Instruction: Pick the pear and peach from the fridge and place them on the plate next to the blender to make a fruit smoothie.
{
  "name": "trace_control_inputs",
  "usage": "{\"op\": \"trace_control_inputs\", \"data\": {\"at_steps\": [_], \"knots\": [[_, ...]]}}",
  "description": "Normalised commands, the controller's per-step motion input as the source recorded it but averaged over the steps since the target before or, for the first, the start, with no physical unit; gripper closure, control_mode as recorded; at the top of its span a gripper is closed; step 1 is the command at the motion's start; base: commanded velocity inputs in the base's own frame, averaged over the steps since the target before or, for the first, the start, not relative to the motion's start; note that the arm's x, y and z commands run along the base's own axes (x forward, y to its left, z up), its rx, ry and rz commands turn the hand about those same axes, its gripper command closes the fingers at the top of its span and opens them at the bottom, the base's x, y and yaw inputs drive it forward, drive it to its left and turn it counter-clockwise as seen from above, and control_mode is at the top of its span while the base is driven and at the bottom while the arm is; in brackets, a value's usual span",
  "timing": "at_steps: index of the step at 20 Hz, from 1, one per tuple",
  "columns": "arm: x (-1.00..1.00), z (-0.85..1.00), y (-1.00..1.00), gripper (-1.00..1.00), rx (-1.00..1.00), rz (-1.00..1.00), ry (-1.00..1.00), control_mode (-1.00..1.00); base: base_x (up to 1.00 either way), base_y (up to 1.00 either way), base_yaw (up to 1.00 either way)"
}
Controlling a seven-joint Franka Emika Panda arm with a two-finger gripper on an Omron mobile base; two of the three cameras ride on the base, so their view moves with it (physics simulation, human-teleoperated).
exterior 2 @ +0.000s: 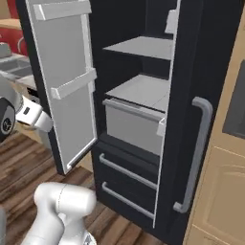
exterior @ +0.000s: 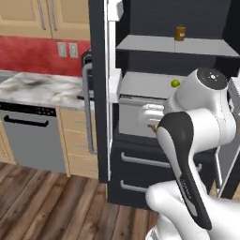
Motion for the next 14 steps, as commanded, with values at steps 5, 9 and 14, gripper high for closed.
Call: {"op": "trace_control_inputs", "data": {"at_steps": [5,9,14], "knots": [[0.00,0.00,0.00,1.00,0.00,0.00,0.00,1.00,-0.47,0.00,0.78],[0.00,0.00,0.00,1.00,0.00,0.00,0.00,1.00,-0.28,0.01,0.86],[0.00,0.00,0.00,1.00,0.00,0.00,0.00,1.00,0.00,0.01,0.79]]}}
